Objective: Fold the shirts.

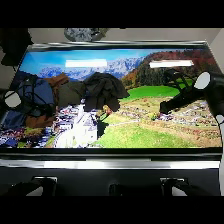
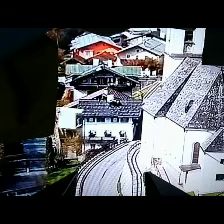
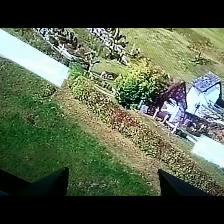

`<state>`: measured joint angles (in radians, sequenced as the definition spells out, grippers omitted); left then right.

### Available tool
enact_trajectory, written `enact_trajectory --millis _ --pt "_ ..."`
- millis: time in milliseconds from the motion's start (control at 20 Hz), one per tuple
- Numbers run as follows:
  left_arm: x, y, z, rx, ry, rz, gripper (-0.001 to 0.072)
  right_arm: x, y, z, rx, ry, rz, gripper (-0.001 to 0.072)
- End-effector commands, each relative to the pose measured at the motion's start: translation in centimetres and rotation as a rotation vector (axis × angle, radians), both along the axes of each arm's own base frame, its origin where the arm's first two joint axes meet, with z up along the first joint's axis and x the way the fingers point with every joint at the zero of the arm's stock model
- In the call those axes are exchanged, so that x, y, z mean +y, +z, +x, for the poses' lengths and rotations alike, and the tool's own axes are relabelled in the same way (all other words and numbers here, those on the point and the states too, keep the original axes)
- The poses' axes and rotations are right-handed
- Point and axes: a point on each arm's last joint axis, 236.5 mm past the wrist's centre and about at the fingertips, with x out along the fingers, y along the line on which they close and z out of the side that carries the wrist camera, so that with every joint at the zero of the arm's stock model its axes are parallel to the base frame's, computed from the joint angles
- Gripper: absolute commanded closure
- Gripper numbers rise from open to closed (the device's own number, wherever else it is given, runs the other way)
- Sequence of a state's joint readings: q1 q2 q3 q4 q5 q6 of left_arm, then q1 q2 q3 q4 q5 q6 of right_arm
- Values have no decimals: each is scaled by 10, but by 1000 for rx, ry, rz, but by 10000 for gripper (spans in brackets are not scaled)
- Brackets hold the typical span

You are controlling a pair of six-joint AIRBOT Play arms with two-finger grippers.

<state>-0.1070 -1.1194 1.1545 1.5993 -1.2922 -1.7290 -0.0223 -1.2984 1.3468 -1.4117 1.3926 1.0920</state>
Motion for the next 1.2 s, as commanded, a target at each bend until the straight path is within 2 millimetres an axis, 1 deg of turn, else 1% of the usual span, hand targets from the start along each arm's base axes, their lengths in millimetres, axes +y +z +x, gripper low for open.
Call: enact_trajectory --millis 0,550,600,700,750,850,1000,1050,1150 --pt "0 0 0 -1 0 0 195 0 0 0 0 0 0 45" --pt "0 0 0 -1 0 0 195 0 0 0 0 0 0 45" --pt "-1 1 4 -21 5 -4 195 0 0 0 0 0 0 45" --pt "-6 12 37 -166 25 -39 195 0 0 0 -1 -1 1 45" --pt "-12 21 52 -239 60 -84 194 0 1 3 -14 -3 1 45" --pt "-16 41 80 -380 108 -138 194 0 3 10 -44 -7 0 45" --pt "-21 73 110 -556 146 -209 194 -1 6 23 -98 -16 1 45" --pt "-23 86 120 -625 154 -233 194 -1 10 32 -140 -23 1 45" --pt "-24 107 132 -725 148 -252 194 -2 16 47 -207 -32 0 42"
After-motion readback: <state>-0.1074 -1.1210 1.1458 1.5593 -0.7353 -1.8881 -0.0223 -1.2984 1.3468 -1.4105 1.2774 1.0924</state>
